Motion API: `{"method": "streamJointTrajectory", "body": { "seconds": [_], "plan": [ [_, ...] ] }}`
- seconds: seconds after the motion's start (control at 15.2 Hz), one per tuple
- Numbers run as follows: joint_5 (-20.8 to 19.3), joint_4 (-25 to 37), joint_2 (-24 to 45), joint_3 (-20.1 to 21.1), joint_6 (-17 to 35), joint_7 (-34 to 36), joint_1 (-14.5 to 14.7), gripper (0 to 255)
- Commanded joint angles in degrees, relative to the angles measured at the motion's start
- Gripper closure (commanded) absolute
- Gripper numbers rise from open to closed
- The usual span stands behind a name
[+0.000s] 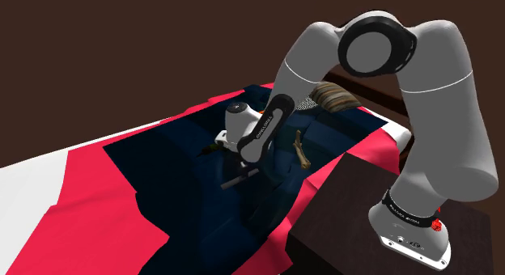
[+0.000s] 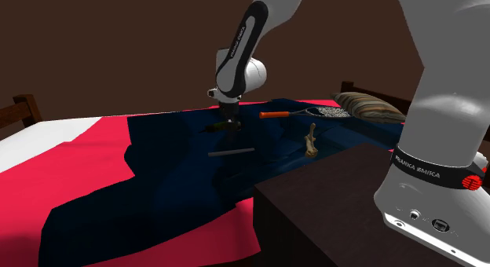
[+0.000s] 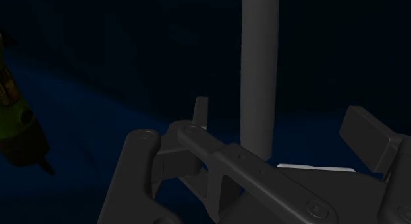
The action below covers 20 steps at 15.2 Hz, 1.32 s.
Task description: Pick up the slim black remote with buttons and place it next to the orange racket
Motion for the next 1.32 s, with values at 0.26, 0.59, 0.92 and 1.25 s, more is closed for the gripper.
{"method": "streamJointTrajectory", "body": {
  "seconds": [0.26, 0.59, 0.92, 1.25],
  "plan": [
    [-1.59, 4.00, 7.11, -0.52, 3.00, -0.73, 1.07, 0],
    [-1.76, 5.49, 9.96, -0.83, 4.37, -0.59, 1.25, 0],
    [-1.75, 5.49, 9.97, -0.83, 4.37, -0.59, 1.25, 0],
    [-1.75, 5.49, 9.96, -0.83, 4.36, -0.59, 1.25, 255]
  ]
}}
